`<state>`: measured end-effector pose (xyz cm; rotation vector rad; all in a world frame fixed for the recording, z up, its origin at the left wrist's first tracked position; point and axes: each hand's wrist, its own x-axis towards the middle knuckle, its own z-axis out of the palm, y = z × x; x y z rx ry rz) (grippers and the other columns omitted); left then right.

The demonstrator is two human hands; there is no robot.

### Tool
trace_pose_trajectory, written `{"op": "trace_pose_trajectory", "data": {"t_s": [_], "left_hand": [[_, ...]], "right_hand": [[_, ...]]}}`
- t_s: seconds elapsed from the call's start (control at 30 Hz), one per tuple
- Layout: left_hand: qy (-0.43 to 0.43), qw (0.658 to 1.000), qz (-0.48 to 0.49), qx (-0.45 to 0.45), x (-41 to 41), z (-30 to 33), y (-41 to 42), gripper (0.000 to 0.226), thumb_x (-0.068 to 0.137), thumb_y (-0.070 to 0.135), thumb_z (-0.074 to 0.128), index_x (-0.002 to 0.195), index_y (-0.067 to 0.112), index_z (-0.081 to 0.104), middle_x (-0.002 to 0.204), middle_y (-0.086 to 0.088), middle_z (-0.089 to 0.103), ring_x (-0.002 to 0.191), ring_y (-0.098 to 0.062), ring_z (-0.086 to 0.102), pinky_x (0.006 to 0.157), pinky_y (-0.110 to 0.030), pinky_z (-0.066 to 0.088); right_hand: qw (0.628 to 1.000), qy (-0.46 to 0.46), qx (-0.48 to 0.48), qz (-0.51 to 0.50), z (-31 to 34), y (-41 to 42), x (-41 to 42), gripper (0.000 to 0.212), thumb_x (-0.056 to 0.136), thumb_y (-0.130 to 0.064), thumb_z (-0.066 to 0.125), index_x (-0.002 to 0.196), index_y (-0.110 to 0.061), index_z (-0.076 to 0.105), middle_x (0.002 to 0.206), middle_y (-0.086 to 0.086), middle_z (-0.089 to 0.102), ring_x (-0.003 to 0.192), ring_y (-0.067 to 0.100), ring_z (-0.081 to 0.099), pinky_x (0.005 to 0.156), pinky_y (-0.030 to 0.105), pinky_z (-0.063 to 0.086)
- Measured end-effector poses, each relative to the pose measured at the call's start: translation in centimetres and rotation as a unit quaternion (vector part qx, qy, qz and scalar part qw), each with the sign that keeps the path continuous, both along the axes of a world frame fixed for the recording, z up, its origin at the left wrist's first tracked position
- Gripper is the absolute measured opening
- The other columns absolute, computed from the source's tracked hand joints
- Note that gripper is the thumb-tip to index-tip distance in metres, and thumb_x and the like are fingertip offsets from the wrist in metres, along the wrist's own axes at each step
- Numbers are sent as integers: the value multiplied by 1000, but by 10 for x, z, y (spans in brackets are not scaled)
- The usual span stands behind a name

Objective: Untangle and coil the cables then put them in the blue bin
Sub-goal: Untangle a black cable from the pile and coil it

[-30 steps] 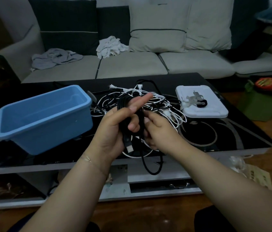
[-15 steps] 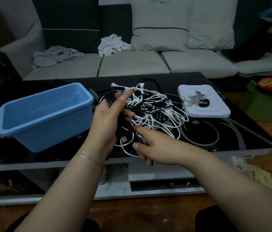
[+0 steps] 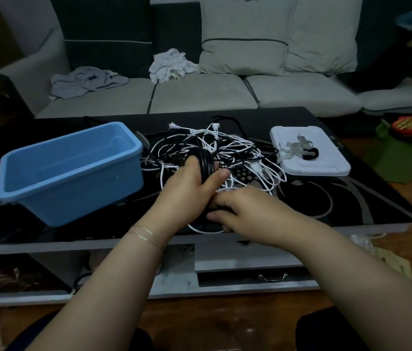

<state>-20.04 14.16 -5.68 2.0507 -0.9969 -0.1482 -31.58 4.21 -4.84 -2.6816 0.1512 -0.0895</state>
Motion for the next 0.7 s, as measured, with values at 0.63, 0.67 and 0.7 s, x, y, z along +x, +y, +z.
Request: {"op": "trace_pose_trajectory", "data": {"t_s": [0.63,0.67,0.7], "left_hand": [[277,916,-290,-27,-5,14,12,36,66,17,83,95,14,61,69,4,62,63,-15,62,59,-30,57],[285,911,-298,-27,-5,15,13,35,65,16,82,94,17,63,69,3,62,63,-16,62,61,-30,57],[282,908,-308,-21,-5,15,14,31,65,14,82,90,24,66,67,3,61,61,-16,61,59,-29,56]], "right_hand": [[971,-172,157,-60,2,-26,1,37,58,-57,68,78,-35,46,65,-12,56,60,4,47,62,35,45],[968,-177,161,-72,0,-26,2,41,54,-60,69,77,-34,46,63,-13,55,58,5,46,62,37,45],[967,-178,163,-86,-1,-27,3,45,50,-63,69,76,-34,46,61,-14,54,57,5,45,61,39,45]]}}
